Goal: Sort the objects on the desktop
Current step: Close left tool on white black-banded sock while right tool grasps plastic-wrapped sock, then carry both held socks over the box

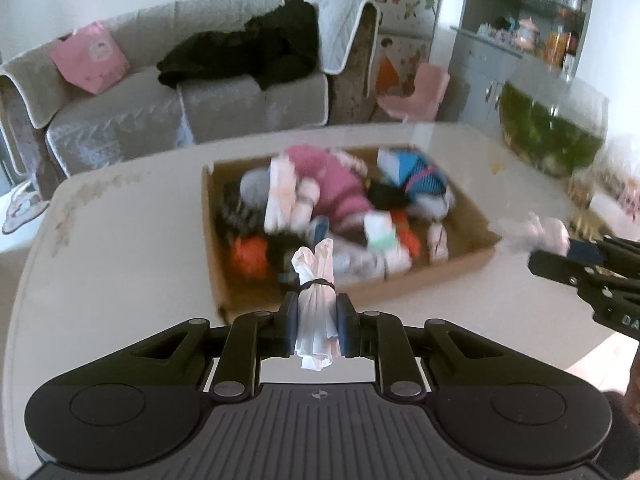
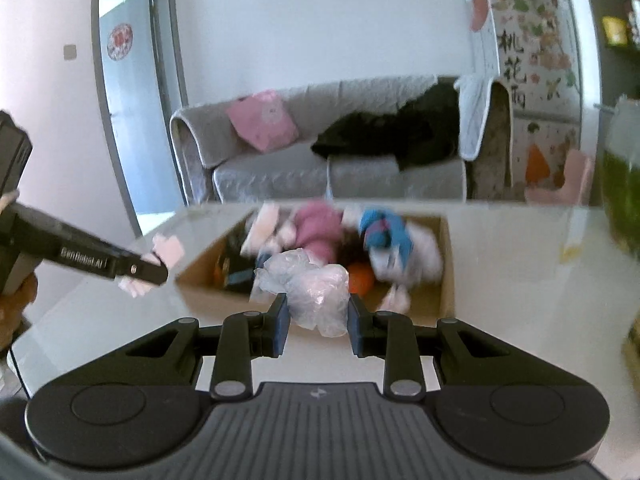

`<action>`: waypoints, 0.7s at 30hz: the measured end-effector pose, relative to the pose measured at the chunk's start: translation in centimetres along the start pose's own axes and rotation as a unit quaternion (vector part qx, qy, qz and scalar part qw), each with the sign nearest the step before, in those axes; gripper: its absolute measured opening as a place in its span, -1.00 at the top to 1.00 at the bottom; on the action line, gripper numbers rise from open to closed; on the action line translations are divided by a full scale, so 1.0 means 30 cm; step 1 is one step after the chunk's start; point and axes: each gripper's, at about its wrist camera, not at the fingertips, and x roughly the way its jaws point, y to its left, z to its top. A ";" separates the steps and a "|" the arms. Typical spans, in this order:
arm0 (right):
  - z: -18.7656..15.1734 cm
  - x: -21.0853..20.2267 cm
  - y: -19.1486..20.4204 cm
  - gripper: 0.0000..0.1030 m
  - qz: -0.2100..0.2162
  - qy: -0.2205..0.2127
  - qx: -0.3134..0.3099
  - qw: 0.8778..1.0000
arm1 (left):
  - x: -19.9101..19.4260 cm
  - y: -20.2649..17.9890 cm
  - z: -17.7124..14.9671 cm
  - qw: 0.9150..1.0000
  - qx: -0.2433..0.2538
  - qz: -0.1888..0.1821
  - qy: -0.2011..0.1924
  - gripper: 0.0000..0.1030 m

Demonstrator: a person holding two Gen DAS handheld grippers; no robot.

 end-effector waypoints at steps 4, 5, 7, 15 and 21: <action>0.100 0.120 -0.002 0.48 -0.002 -0.001 -0.015 1.000 | 0.056 0.002 0.104 1.000 -0.012 -0.003 -0.008 0.52; 0.117 0.148 -0.001 0.48 -0.003 0.001 -0.018 1.000 | 0.077 0.007 0.129 1.000 -0.019 -0.008 -0.006 0.52; 0.147 0.202 0.005 0.48 -0.003 0.006 -0.026 1.000 | 0.127 0.008 0.174 1.000 -0.021 -0.007 -0.002 0.52; 0.156 0.347 0.007 0.48 -0.009 0.038 -0.042 0.998 | 0.280 0.035 0.229 0.999 -0.025 0.003 0.020 0.52; 0.136 0.374 0.017 0.48 -0.013 0.054 -0.047 0.997 | 0.337 0.049 0.225 0.999 -0.028 0.003 0.030 0.52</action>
